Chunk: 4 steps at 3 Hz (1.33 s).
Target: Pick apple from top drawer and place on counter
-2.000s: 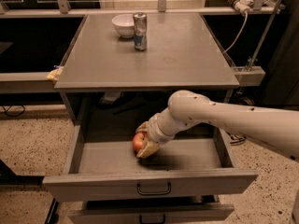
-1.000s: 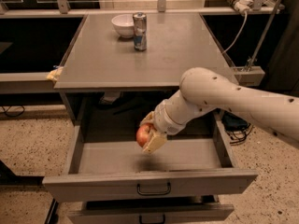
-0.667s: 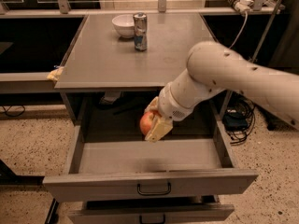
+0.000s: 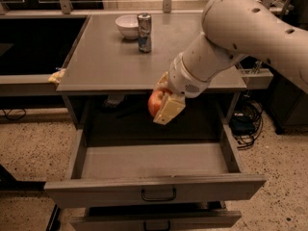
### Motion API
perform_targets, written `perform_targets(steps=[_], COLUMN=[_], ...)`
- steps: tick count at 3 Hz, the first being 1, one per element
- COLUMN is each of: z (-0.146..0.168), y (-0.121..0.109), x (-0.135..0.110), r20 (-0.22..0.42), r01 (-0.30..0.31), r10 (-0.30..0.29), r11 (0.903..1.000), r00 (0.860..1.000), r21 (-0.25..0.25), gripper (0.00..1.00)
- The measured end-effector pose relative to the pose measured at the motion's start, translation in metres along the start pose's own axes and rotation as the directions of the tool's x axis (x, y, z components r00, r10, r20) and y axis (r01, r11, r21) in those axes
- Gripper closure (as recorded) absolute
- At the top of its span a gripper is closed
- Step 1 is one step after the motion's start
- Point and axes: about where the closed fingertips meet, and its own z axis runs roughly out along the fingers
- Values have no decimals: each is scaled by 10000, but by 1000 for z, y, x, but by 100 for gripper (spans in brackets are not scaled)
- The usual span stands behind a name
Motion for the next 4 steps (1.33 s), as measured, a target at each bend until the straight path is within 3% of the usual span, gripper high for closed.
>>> perform_targets(steps=[1, 3, 4], z=[8, 41, 57], y=[-24, -110, -146], x=[-10, -26, -25], r20=[22, 249, 566], r01=[499, 1442, 1379], r10=[-499, -1440, -1380], r11=[9988, 9895, 9904], r00=[9988, 9893, 9888], r21=[-2, -74, 50], gripper=[100, 100, 100])
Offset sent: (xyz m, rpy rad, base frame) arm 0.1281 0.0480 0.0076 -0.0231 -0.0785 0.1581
